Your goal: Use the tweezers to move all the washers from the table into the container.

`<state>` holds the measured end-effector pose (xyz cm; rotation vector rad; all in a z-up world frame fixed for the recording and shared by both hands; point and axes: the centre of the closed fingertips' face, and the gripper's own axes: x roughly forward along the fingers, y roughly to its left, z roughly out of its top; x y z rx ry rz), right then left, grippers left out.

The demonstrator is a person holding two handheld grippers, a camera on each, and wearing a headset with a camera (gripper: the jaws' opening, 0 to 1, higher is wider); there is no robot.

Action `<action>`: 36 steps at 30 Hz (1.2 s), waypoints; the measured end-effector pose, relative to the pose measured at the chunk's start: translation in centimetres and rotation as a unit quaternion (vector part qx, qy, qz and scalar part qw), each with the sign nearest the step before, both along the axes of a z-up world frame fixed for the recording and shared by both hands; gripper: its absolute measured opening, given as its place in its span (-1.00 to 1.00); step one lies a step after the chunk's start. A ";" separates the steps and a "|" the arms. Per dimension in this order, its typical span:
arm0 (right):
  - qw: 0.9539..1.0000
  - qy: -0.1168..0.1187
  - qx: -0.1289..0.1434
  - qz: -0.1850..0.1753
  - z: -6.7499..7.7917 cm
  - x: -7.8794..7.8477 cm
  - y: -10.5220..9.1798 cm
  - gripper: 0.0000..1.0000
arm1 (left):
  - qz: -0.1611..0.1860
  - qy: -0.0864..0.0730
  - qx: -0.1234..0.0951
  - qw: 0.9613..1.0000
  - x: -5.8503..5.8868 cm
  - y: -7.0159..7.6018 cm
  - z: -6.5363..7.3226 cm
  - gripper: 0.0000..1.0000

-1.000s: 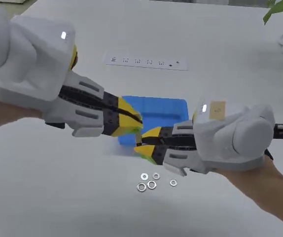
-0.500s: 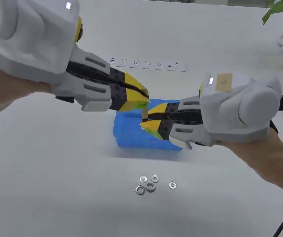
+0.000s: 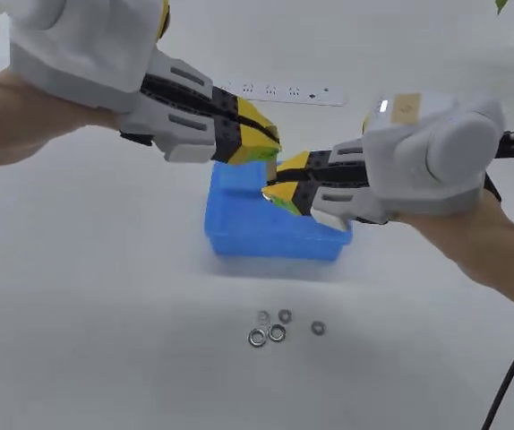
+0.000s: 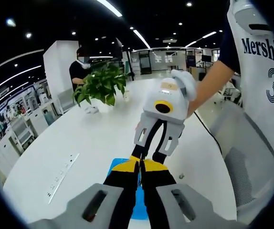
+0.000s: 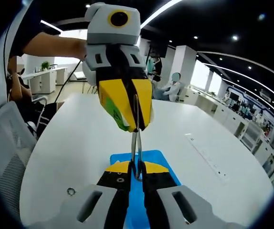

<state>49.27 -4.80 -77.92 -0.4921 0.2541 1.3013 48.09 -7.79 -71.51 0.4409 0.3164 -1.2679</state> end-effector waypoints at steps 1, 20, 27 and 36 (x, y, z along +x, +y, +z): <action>1.000 0.001 -0.004 0.000 -0.5 0.3 0.0 -0.81 | 0.001 0.003 0.001 1.000 0.2 0.0 -0.4 -0.88; 0.999 0.038 -0.034 0.003 -6.0 2.2 0.3 -0.81 | 0.017 0.046 0.011 0.999 2.7 0.6 -5.9 -0.88; 0.998 0.044 -0.039 -0.001 -6.7 2.1 0.1 -0.81 | 0.017 0.058 0.012 0.998 2.9 0.6 -6.7 -0.88; 0.998 0.044 -0.046 -0.005 -6.9 2.3 -0.2 -0.80 | 0.014 0.059 0.015 0.998 2.8 0.2 -6.8 -0.88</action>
